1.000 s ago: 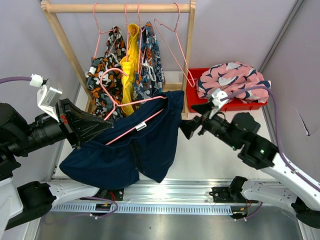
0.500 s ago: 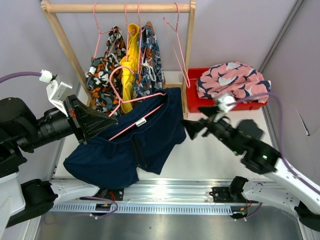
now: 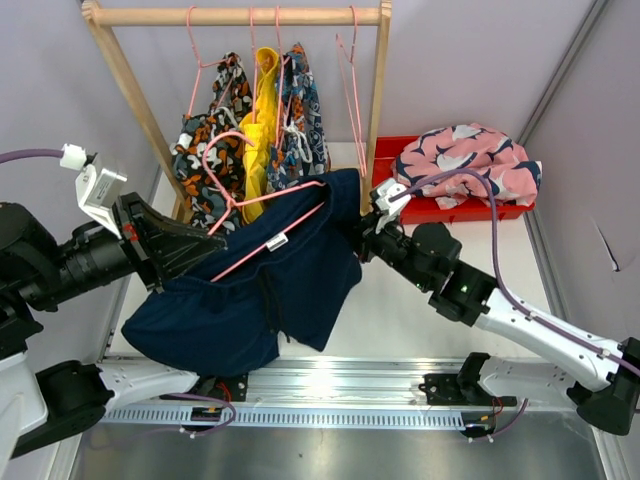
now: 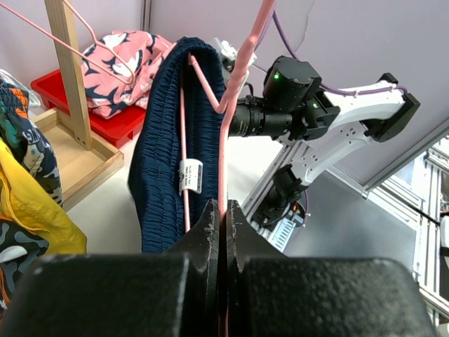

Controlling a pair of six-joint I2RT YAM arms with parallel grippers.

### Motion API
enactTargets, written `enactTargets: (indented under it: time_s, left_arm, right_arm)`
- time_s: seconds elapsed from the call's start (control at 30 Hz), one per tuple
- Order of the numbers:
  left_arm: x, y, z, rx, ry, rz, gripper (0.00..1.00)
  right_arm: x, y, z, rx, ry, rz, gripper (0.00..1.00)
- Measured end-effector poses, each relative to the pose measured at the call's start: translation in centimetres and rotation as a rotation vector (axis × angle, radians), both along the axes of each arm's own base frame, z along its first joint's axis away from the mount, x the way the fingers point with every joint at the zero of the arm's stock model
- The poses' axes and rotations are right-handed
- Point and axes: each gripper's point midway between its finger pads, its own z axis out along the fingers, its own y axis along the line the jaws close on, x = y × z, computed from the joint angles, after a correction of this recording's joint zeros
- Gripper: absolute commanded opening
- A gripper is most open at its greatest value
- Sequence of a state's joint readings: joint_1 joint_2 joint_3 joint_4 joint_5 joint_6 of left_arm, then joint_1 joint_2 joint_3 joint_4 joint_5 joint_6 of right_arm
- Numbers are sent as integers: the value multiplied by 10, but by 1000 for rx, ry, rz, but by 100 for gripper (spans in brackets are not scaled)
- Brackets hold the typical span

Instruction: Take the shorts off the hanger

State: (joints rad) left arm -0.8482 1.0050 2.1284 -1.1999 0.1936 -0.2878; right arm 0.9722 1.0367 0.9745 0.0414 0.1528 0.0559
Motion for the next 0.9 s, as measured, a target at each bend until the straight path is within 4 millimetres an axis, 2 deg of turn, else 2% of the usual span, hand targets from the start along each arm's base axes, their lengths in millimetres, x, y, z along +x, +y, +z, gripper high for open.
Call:
enactTargets:
  time_s: [0.07,0.13,0.23,0.37,0.43,0.53,0.63,0.77,0.9]
  left_arm:
    - [-1,3,1,-6,-6,5,0]
    - [-3,6,1,-11,-10,9,0]
    - [-5,10,-2,-8,-10,17,0]
    - [1,7,-11,15,8,32,0]
    - [4,3,-16,28,19,30,0]
    - [10,-5,-25,55,42,25,0]
    - [12,-8,-30,66,51,22,0]
    - [11,-8,-29,64,50,18,0]
    - [12,-6,-25,49,35,28,0]
  right_arm:
    - [3,-4,10,27,-26,-13,0]
    - [10,-16,18,51,-44,-44,0]
    - [28,-54,37,98,-79,-135,0]
    - [41,-111,71,191,-140,-234,0]
    - [43,-133,82,228,-160,-271,0]
    - [45,-151,88,256,-164,-285,0]
    - [51,-155,83,269,-128,-290,0]
    - [71,-154,61,261,-2,-308,0]
    - [98,-159,26,239,160,-373,0]
